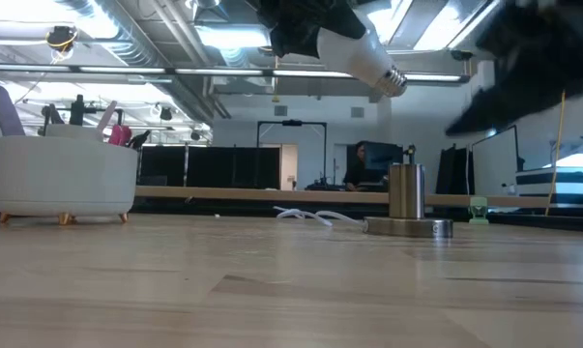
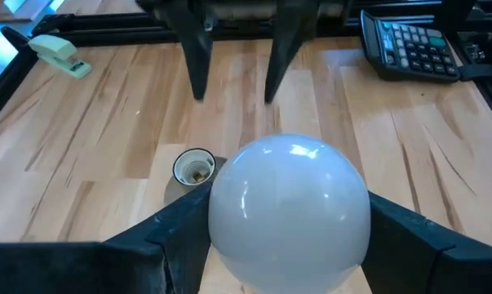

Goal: Screw lightbulb
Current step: Insert the lightbulb into the lamp

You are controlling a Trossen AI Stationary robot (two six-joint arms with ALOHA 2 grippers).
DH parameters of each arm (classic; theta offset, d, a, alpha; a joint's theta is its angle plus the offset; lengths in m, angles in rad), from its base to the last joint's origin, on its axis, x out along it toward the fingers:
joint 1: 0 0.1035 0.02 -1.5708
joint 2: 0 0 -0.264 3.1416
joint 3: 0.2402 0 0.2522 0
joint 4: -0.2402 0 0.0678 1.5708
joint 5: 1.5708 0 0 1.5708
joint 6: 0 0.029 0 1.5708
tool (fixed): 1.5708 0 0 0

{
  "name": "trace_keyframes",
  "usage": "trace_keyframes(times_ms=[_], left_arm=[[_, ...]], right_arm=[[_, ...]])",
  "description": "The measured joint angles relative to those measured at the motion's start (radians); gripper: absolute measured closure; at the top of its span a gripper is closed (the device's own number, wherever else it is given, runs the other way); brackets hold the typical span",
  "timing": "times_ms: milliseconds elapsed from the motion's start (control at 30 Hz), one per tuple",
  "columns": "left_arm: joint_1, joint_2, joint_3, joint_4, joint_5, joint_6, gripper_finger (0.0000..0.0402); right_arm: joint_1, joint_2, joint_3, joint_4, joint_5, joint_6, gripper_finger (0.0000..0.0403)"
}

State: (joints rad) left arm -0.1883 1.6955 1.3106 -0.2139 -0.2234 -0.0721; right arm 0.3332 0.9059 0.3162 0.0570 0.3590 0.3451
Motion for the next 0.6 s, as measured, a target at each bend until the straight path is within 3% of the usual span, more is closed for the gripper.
trace_keyframes(times_ms=[133, 233, 600], left_arm=[[0.001, -0.019, 0.009, -0.054, -0.001, -0.024, 0.0158], [0.007, -0.022, 0.038, -0.108, -0.001, -0.040, 0.0158], [0.013, -0.027, 0.066, -0.146, -0.011, -0.052, 0.0158]], right_arm=[[-0.004, 0.054, -0.189, 0.325, 0.076, -0.040, 0.0107], [-0.037, 0.118, -0.266, 0.468, 0.101, -0.075, 0.0108], [-0.145, 0.461, -0.269, 0.865, -0.044, -0.171, 0.0109]])
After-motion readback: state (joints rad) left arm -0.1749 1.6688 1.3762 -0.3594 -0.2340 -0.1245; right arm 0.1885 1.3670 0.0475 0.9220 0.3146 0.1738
